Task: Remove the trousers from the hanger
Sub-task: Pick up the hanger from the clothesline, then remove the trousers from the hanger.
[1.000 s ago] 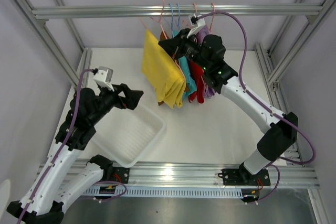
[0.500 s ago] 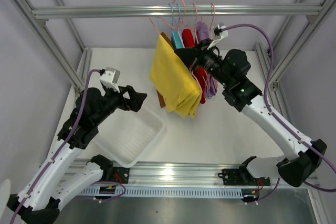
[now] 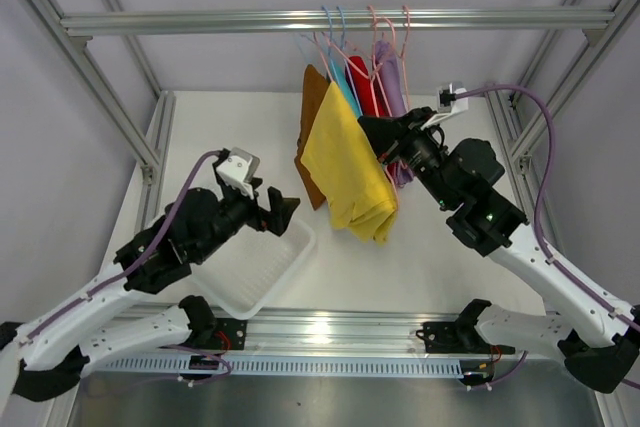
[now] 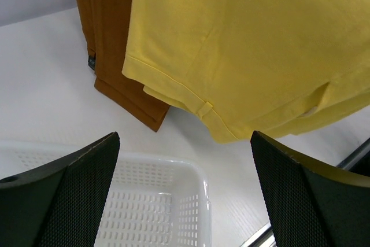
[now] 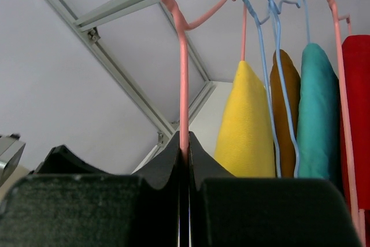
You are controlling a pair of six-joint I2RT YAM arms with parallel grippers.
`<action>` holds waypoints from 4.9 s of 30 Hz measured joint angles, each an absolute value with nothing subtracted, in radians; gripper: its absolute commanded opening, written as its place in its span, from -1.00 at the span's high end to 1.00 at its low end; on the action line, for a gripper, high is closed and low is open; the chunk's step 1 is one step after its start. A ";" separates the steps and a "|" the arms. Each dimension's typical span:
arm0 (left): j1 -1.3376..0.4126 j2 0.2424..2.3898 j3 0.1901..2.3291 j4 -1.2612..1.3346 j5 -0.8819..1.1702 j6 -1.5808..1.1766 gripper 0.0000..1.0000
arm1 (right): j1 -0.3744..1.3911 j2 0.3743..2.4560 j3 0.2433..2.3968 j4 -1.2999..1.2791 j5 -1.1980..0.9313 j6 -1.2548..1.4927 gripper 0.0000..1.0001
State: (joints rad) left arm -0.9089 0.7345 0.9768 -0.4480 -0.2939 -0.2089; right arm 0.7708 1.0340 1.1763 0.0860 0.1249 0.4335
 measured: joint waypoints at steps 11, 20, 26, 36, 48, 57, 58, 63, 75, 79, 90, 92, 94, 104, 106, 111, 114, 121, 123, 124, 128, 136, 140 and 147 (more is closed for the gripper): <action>-1.422 0.824 0.876 -0.204 -0.792 -0.066 -0.99 | 0.840 1.127 1.207 0.065 0.302 0.442 1.00; -1.563 1.020 0.776 0.221 -0.993 0.171 -0.99 | 0.873 1.148 1.271 0.006 0.366 0.463 1.00; -1.566 1.065 0.765 0.366 -1.023 0.211 -0.99 | 0.876 1.148 1.272 -0.006 0.377 0.474 1.00; -1.576 1.150 0.802 0.443 -1.017 0.220 -0.99 | 0.875 1.143 1.272 -0.012 0.381 0.476 1.00; -1.578 1.214 0.817 0.470 -1.058 0.246 -0.99 | 0.846 1.107 1.256 -0.034 0.363 0.496 1.00; -1.538 1.205 0.817 0.469 -1.079 0.218 -0.99 | 0.828 1.086 1.227 -0.030 0.338 0.514 1.00; -1.538 1.205 0.817 0.469 -1.079 0.215 -0.99 | 0.827 1.084 1.225 -0.030 0.334 0.517 1.00; -1.537 1.205 0.825 0.452 -1.062 0.183 -0.99 | 0.819 1.082 1.224 -0.029 0.322 0.525 1.00; -1.549 1.205 0.846 0.398 -0.967 0.154 -0.96 | 0.783 1.082 1.215 -0.027 0.280 0.551 1.00; -1.549 1.212 0.852 0.392 -0.960 0.149 -0.96 | 0.780 1.082 1.208 -0.025 0.279 0.558 1.00; -1.502 1.258 0.900 0.296 -0.966 0.061 -0.86 | 0.776 1.073 1.208 -0.026 0.271 0.558 1.00; -1.490 1.258 0.900 0.277 -0.966 0.040 -0.86 | 0.776 1.073 1.208 -0.026 0.270 0.558 1.00; -1.484 1.258 0.900 0.266 -0.969 0.025 -0.86 | 0.775 1.073 1.206 -0.025 0.268 0.558 1.00; -1.465 1.256 0.900 0.253 -0.988 -0.001 -0.84 | 0.773 1.060 1.181 -0.017 0.258 0.574 1.00; -1.465 1.256 0.900 0.258 -0.998 0.000 -0.83 | 0.773 1.055 1.176 -0.016 0.254 0.579 1.00; -1.465 1.257 0.900 0.289 -1.019 0.013 -0.73 | 0.773 1.044 1.164 -0.010 0.248 0.597 1.00; -1.465 1.269 0.900 0.314 -1.026 0.029 -0.68 | 0.775 1.039 1.158 -0.006 0.245 0.603 1.00; -1.465 1.295 0.907 0.340 -1.036 0.061 -0.08 | 0.789 1.037 1.136 0.013 0.246 0.603 1.00; -1.466 1.295 0.908 0.348 -1.036 0.068 0.21 | 0.795 1.034 1.126 0.022 0.245 0.603 1.00; -1.465 1.295 0.909 0.350 -1.037 0.076 0.31 | 0.798 1.031 1.120 0.027 0.246 0.603 1.00; -1.465 1.295 0.913 0.357 -1.045 0.093 0.56 | 0.806 1.021 1.096 0.032 0.246 0.610 1.00; -1.465 1.295 0.913 0.349 -1.053 0.105 0.99 | 0.824 1.013 1.051 0.051 0.246 0.611 1.00; -1.465 1.293 0.913 0.327 -1.068 0.105 0.99 | 0.834 1.015 1.040 0.053 0.246 0.610 1.00; -1.465 1.224 0.913 0.286 -1.078 0.125 0.99 | 0.839 1.027 1.023 0.073 0.246 0.602 1.00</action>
State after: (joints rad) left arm -1.4651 1.2240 0.9134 0.2855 -1.0782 0.1249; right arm 0.8391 1.0267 1.0229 0.0727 0.2459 0.6022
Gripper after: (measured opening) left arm 0.213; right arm 0.054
